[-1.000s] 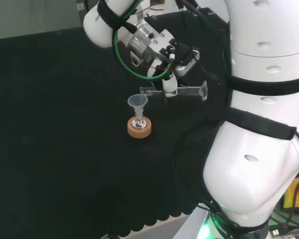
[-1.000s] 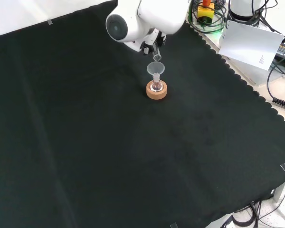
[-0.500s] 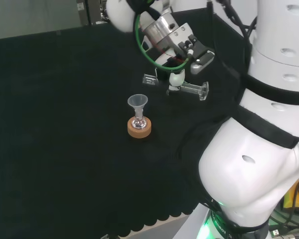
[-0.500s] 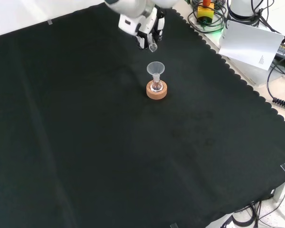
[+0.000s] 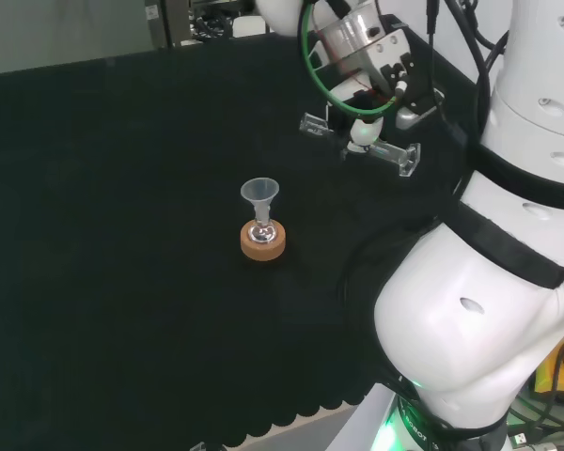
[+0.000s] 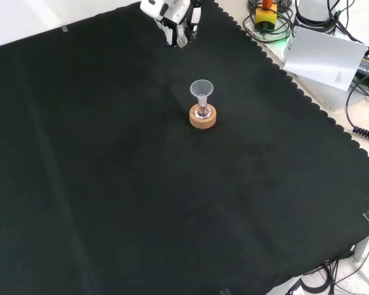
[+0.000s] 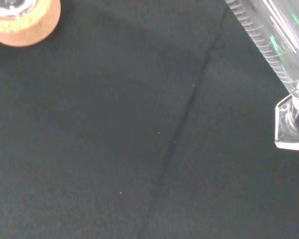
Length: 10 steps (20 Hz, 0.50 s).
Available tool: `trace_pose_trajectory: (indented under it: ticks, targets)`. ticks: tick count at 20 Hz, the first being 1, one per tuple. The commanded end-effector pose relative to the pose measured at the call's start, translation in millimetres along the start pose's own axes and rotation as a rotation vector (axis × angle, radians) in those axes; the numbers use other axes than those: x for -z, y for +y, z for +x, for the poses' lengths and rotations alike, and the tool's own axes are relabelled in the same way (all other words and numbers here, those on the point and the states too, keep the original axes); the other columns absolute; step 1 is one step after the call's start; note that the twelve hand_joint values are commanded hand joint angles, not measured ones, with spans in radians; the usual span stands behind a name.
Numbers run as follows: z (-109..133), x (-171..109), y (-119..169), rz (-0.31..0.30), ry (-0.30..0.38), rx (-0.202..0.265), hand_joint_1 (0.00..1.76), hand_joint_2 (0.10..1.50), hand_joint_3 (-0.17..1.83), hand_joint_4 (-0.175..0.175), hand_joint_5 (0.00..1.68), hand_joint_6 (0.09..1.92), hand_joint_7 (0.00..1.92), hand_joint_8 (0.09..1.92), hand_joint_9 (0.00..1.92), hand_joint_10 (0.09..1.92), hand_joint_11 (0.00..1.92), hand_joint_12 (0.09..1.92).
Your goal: Pour the water from the graduated cylinder into the round-bottom flask.
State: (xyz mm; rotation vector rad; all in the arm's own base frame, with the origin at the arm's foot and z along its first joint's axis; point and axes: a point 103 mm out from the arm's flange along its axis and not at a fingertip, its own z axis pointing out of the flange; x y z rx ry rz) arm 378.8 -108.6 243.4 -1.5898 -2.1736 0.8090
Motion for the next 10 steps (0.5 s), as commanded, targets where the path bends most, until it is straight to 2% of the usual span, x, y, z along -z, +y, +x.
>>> trace_pose_trajectory:
  ticks: [1, 10]
  targets:
    - [30.9, 20.2, 29.4, -0.266, 0.148, 0.223, 1.12, 1.16, 0.00, -0.134, 0.90, 1.14, 1.26, 0.30, 1.43, 0.09, 1.28, 0.71]
    - [27.7, 25.3, 40.6, -0.344, 0.183, 0.272, 1.12, 1.16, 0.00, -0.132, 0.91, 1.13, 1.25, 0.30, 1.42, 0.09, 1.28, 0.71]
